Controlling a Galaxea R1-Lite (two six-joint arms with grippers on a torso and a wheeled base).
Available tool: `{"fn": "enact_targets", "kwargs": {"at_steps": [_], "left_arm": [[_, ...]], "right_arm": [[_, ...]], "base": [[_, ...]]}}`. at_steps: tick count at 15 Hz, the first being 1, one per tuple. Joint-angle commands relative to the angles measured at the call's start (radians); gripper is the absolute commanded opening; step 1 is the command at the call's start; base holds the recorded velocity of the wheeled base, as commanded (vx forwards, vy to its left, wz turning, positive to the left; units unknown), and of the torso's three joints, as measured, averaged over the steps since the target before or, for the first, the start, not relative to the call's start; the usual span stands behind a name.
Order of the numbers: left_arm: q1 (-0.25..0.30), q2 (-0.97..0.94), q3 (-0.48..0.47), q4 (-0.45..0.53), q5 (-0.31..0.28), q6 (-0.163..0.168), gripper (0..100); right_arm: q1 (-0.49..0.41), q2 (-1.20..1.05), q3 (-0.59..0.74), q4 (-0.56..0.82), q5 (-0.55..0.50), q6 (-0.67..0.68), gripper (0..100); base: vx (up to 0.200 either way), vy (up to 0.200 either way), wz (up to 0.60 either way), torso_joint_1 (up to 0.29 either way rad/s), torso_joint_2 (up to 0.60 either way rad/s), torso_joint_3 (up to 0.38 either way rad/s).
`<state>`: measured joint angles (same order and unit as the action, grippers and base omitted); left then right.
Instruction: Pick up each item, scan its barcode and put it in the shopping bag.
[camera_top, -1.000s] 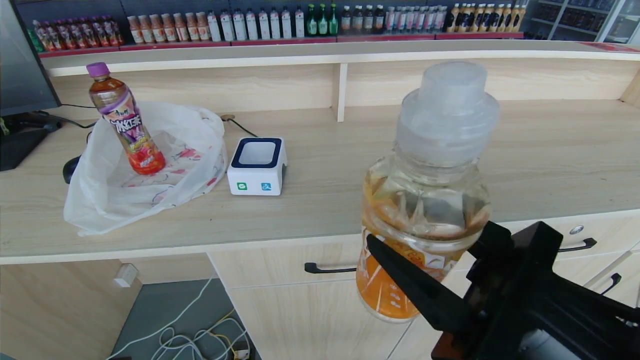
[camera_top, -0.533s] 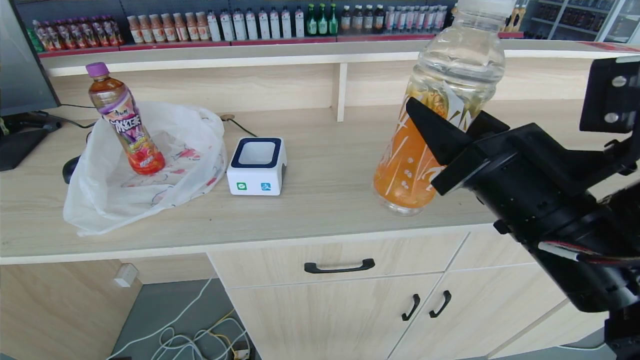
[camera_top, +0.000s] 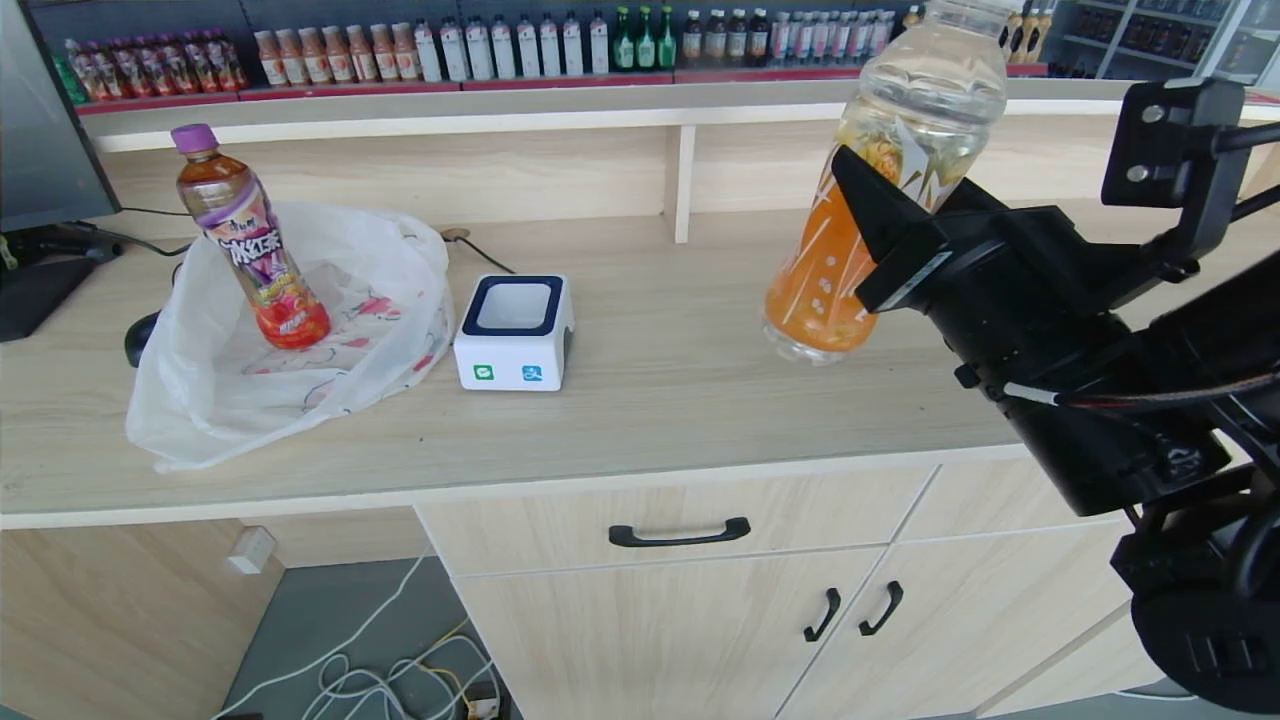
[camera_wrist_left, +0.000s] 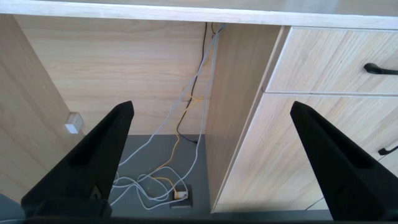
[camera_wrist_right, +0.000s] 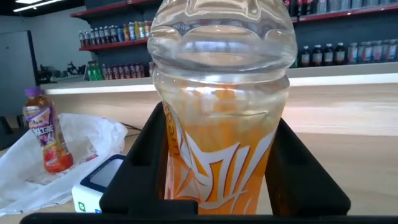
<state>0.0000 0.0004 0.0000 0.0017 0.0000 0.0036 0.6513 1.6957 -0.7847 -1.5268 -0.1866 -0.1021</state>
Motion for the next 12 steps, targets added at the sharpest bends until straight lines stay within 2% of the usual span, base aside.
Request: {"fn": "enact_targets", "kwargs": {"at_steps": [1, 4, 12], "left_arm": [[0.000, 0.001, 0.000, 0.000, 0.000, -0.001, 100], [0.000, 0.001, 0.000, 0.000, 0.000, -0.001, 100], [0.000, 0.001, 0.000, -0.002, 0.000, -0.004, 100]], "right_arm": [[-0.016, 0.005, -0.008, -0.001, -0.001, -0.001, 0], [-0.055, 0.005, -0.010, -0.009, -0.001, -0.001, 0], [-0.055, 0.010, -0.005, -0.012, -0.001, 0.001, 0]], "base": [[0.000, 0.200, 0.00, 0.002, -0.01, 0.002], [0.000, 0.200, 0.00, -0.004, 0.00, 0.005], [0.000, 0.200, 0.00, 0.005, 0.01, 0.001]]}}
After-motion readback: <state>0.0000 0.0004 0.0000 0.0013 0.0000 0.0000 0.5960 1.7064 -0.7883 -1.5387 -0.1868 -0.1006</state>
